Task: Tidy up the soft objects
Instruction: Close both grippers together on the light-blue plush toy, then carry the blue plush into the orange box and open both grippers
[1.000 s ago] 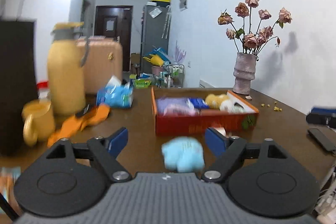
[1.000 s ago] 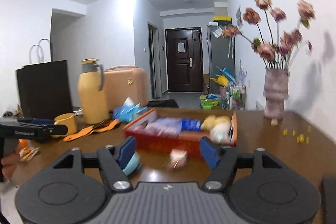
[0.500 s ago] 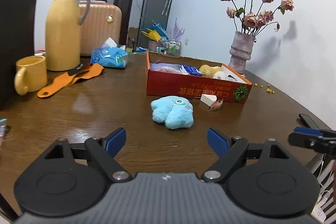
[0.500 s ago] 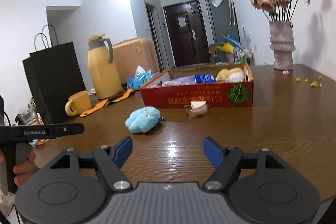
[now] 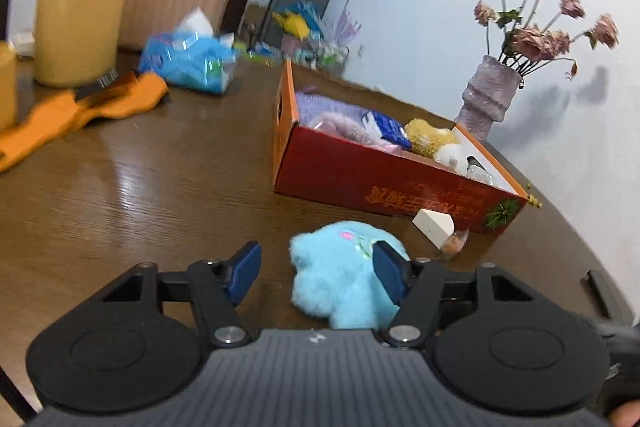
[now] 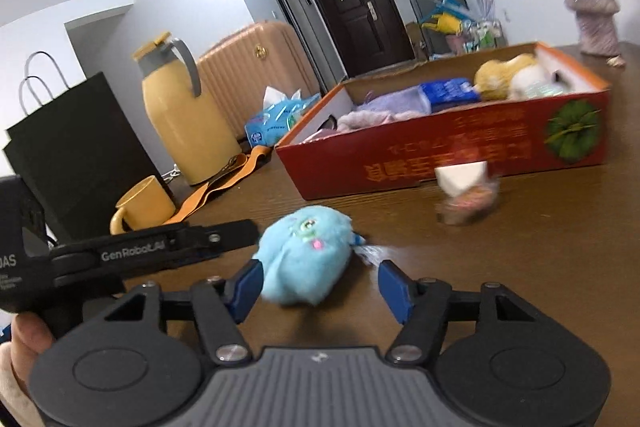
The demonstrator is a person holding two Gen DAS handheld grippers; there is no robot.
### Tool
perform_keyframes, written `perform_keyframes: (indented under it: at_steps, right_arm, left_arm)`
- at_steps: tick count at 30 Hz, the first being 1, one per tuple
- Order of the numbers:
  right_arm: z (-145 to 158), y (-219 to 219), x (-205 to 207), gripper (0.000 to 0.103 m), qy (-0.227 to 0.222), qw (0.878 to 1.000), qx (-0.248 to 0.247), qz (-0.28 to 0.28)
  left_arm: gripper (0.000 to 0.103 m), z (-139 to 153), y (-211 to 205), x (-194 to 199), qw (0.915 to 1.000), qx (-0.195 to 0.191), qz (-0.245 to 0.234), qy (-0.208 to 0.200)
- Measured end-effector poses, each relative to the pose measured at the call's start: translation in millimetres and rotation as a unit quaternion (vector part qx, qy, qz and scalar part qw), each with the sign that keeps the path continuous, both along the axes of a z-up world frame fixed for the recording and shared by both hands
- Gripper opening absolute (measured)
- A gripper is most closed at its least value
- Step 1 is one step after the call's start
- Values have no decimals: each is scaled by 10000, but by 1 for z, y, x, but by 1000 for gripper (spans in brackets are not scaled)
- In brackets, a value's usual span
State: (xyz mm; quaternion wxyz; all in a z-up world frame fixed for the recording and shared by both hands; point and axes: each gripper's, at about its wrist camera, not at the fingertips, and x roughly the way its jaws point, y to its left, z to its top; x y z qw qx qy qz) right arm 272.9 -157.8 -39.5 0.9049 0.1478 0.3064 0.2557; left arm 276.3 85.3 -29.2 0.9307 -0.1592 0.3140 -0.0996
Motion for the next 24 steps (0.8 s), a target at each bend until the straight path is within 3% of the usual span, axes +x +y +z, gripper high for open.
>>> perform_keyframes:
  at_steps: [4, 6, 7, 14, 24]
  right_arm:
    - [-14, 19, 32, 40, 282, 9996, 86, 7]
    - [-20, 21, 40, 36, 375, 9989, 267, 9]
    - [-22, 21, 41, 36, 393, 9987, 322, 25]
    - [-16, 6, 22, 31, 341, 9987, 363, 129]
    - [-18, -61, -83, 30, 263, 9988, 399, -141]
  left_arm:
    - [46, -16, 7, 22, 9985, -360, -61, 402]
    - [32, -18, 10, 22, 9973, -596, -146, 405]
    - [30, -17, 10, 20, 9972, -613, -170, 403]
    - [29, -9, -3, -8, 9966, -709, -138, 402]
    - [29, -8, -64, -91, 9946, -586, -723, 470]
